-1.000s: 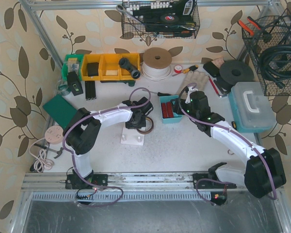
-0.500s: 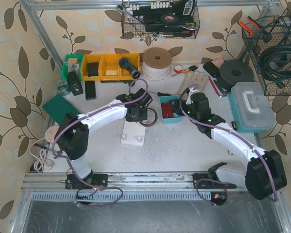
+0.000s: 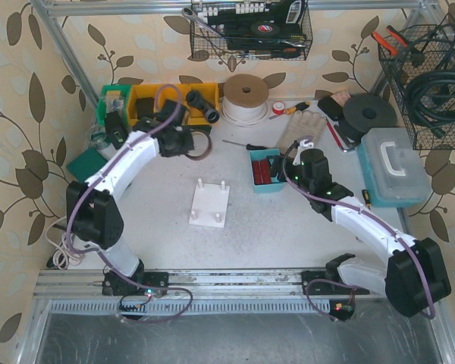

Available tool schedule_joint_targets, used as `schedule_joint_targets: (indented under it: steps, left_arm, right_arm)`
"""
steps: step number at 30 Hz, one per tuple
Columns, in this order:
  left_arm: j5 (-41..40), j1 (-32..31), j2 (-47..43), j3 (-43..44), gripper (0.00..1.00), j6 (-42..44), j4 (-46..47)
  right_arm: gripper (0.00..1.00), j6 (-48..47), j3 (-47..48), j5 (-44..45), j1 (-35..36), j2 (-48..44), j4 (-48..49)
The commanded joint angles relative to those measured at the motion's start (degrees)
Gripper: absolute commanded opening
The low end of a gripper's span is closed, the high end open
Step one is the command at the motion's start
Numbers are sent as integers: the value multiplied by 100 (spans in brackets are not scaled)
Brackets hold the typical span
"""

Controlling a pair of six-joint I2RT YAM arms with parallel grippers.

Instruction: Install the large spring

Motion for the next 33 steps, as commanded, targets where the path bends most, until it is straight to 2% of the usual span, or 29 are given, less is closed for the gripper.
schedule_joint_targets:
  steps: [1, 5, 9, 16, 20, 24, 26, 28, 33]
  left_arm:
    - [67, 841, 730, 165, 0, 614, -117]
    - [301, 1407, 1370, 319, 0, 618, 62]
    - [190, 1466, 1810, 557, 0, 651, 134]
    - [-145, 1501, 2425, 778, 0, 586, 94]
    - [-25, 1501, 2472, 738, 0, 513, 60]
    - [68, 1501, 2197, 522, 49, 470, 76]
    - [256, 1482, 1921, 337, 69, 455, 154]
    - [336, 1422, 1506, 124, 77, 392, 185]
    - [289, 1029, 317, -592, 82, 153, 156]
  right_arm:
    - [87, 89, -31, 49, -22, 34, 342]
    - [100, 108, -170, 57, -20, 2, 651]
    - [100, 38, -145, -26, -22, 62, 736]
    - [100, 170, 409, 74, -123, 394, -302]
    - [100, 301, 447, -235, -378, 544, -331]
    - [100, 376, 361, -294, -492, 466, -326]
    - [100, 431, 513, -281, -553, 544, -629]
    - [100, 489, 611, -399, -688, 692, -872]
    - [99, 548, 429, -632, -852, 561, -717]
